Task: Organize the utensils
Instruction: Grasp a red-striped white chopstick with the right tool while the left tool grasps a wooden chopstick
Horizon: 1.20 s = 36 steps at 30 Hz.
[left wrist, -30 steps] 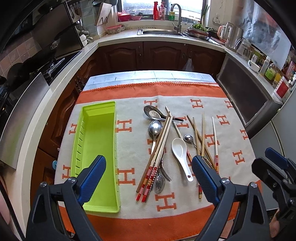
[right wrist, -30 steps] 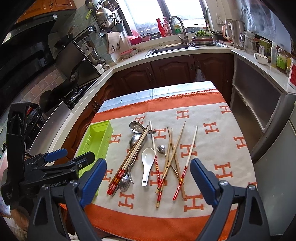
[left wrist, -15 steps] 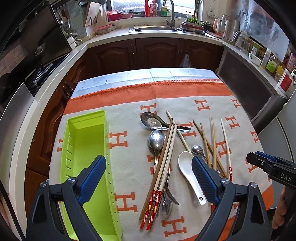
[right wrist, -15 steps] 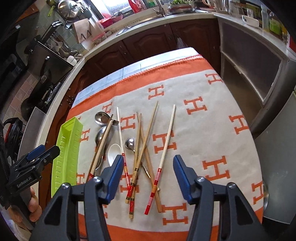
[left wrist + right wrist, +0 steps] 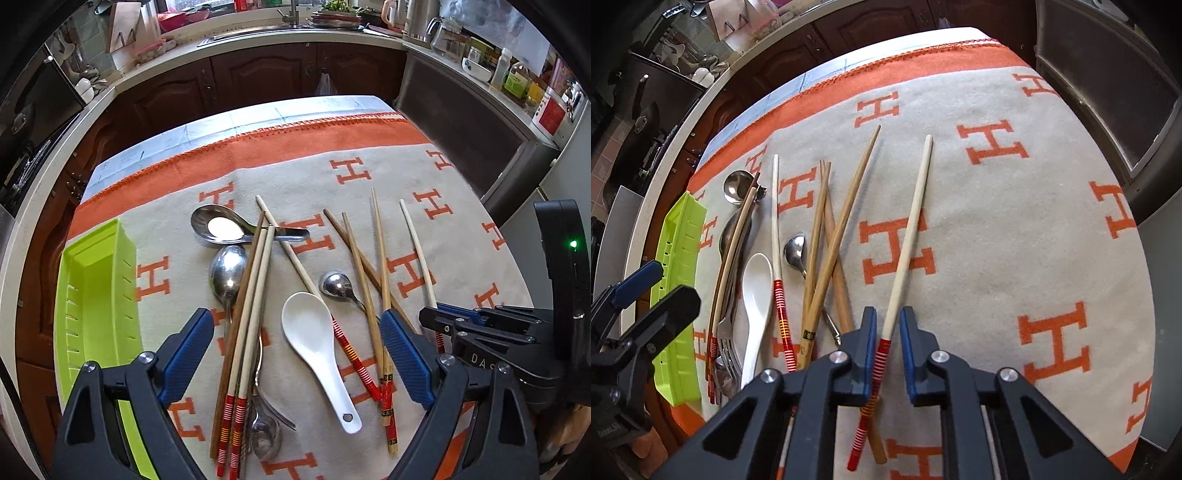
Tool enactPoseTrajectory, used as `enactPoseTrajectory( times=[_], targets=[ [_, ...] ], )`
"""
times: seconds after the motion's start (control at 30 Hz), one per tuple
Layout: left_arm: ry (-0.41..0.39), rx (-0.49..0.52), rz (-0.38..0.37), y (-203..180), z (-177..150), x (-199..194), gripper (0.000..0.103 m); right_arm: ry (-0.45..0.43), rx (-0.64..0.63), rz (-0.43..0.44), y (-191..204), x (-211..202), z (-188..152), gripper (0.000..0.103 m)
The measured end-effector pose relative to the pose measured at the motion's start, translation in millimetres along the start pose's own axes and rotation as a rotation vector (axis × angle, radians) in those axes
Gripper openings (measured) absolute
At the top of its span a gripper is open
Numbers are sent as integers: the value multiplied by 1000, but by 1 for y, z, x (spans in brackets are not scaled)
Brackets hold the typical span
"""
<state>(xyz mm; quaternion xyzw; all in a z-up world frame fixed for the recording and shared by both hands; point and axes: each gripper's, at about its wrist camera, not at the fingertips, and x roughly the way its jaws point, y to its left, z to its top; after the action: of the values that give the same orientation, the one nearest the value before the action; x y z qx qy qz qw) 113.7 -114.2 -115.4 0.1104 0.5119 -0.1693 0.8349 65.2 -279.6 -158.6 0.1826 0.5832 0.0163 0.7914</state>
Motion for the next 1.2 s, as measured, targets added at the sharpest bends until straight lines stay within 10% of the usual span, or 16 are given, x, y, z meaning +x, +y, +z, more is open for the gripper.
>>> enactPoseTrajectory(
  times=[0.3,0.57,1.2],
  targets=[
    [45,24,-87,-22,1,16,88,-24,127,136,-31,-11,-7,5],
    [152,37,-173,-38,-5,43,35,-53,170,194,-48,-23,-18,6],
    [177,36,-128,-55,-11,62,5,-48,196,233,-61,-25,-30,6]
  ],
)
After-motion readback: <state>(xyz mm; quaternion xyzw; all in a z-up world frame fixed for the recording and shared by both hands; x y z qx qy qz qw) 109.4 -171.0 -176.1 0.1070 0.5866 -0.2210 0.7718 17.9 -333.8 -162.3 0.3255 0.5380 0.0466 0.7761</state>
